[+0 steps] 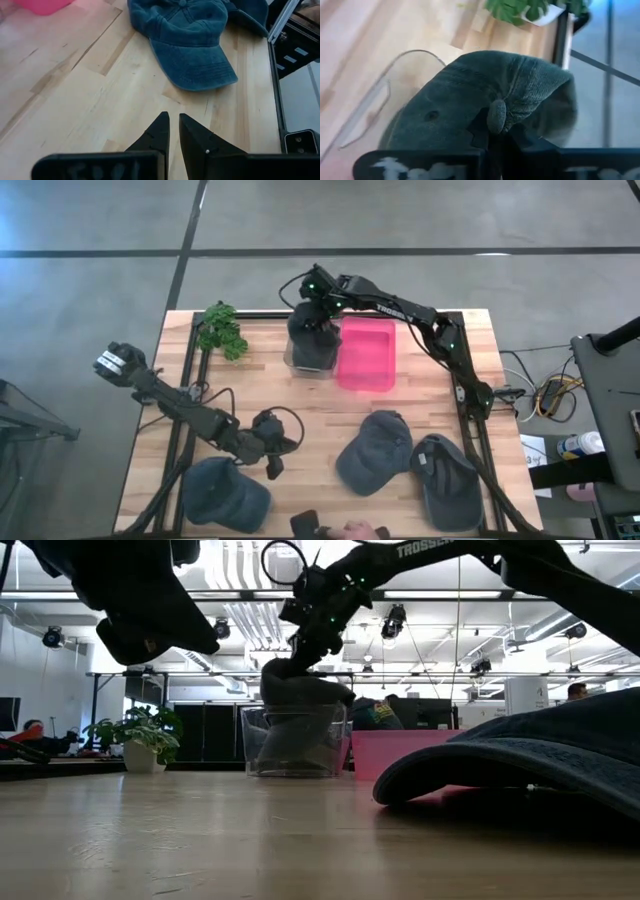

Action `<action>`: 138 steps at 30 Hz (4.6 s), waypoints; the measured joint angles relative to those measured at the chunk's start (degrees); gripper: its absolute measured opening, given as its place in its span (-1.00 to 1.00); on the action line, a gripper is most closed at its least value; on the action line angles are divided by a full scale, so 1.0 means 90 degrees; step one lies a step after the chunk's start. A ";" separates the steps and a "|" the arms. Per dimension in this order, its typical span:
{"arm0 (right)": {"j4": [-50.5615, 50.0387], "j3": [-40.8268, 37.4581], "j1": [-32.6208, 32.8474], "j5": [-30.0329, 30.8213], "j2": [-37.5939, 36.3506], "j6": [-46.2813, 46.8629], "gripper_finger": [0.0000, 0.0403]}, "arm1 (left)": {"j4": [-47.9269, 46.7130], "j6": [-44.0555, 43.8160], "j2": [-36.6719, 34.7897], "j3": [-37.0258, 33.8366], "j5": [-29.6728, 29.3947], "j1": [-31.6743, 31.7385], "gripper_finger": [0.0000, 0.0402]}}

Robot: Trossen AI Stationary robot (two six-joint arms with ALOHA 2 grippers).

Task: Pick & Place hat
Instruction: Put the black cap into the transparent bin

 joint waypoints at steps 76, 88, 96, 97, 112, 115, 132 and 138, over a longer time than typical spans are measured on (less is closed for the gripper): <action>0.2220 -0.2766 0.0411 0.2527 -0.0862 0.3310 -0.31 | -0.0323 0.1601 -0.0333 -0.0198 0.0488 0.0826 -0.83; 0.2054 -0.1947 0.0423 0.2541 0.0301 0.3247 -0.31 | -0.0401 0.1427 -0.0333 -0.0205 0.0440 0.0828 -0.83; 0.0574 -0.0981 0.0394 0.2606 0.0447 0.3279 -0.31 | -0.0413 0.1436 -0.0333 -0.0205 0.0389 0.0828 -0.83; 0.0483 -0.0976 0.0368 0.2602 0.0436 0.3345 -0.31 | -0.0413 0.1437 -0.0333 -0.0205 0.0380 0.0828 -0.83; -0.0545 -0.0898 0.0310 0.2219 0.0227 0.4012 -0.31 | -0.0355 0.1308 -0.0339 -0.0205 0.0364 0.0843 -0.83; -0.0593 -0.0520 0.0348 0.2231 0.0201 0.3997 -0.31 | -0.0325 0.1260 -0.0373 -0.0205 0.0364 0.0843 -0.83; -0.1544 -0.0695 0.0909 0.1941 -0.0565 0.3867 -0.31 | -0.0802 0.0986 -0.0440 -0.0205 0.0484 0.0855 -0.83; -0.0974 -0.2600 0.1140 0.1902 -0.1903 0.4289 -0.31 | -0.1497 0.0586 -0.0440 -0.0205 0.0389 0.0971 -0.83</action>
